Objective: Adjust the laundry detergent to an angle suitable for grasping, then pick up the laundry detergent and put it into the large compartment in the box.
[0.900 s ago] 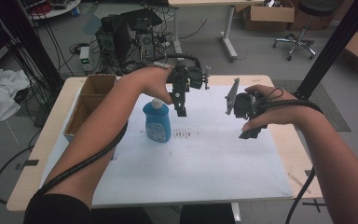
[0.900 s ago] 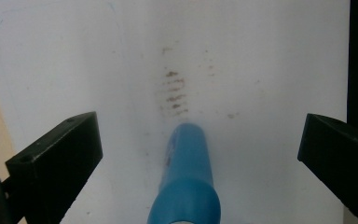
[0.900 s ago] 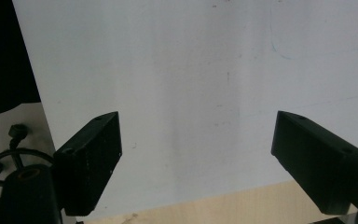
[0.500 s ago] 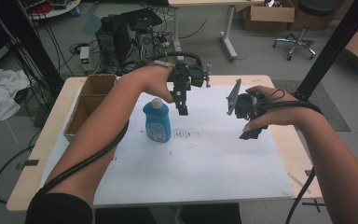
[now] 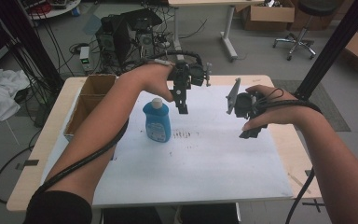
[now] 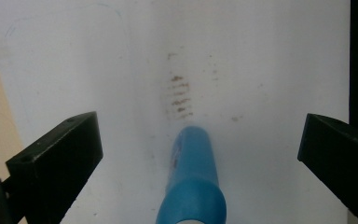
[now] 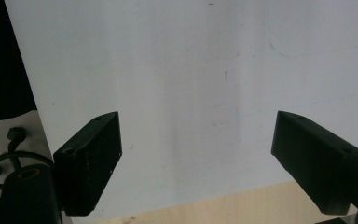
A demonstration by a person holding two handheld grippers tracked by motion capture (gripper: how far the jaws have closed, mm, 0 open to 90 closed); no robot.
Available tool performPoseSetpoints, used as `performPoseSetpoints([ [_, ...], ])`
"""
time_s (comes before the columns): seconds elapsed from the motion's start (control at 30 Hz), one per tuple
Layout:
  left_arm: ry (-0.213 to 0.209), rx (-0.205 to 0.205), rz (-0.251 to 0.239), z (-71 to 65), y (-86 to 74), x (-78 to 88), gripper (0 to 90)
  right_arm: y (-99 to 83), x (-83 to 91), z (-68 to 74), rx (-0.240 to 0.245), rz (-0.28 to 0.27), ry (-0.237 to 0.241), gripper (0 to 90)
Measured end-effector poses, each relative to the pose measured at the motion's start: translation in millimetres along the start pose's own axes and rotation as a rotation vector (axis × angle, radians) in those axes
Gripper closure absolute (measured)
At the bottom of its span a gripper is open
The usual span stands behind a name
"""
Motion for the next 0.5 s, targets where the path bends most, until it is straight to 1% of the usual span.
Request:
performPoseSetpoints([
  [0.1,-0.002,-0.004,0.013,-0.1,0.6,0.5,0.3,-0.2,-1.3,0.6,-0.003,-0.003,0.006,16.2],
  [0.3,0.0,-0.001,0.006,0.0,-0.5,1.8,0.3,-1.3,0.0,1.2,-0.009,-0.004,0.006,16.2],
  [0.5,-0.004,-0.004,0.005,-0.4,-2.9,1.7,0.2,-0.5,-0.7,0.6,-0.003,-0.003,0.012,16.2],
])
Point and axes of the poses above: each handheld gripper's, and its own axes: x roughly backward along the jaws, y roughly out of its top, z roughly to its left, the point moved 1 cm from there along -x, roughly forward along the jaws, and after that the axes turned 8 degrees about x, right-handed, at the moved point
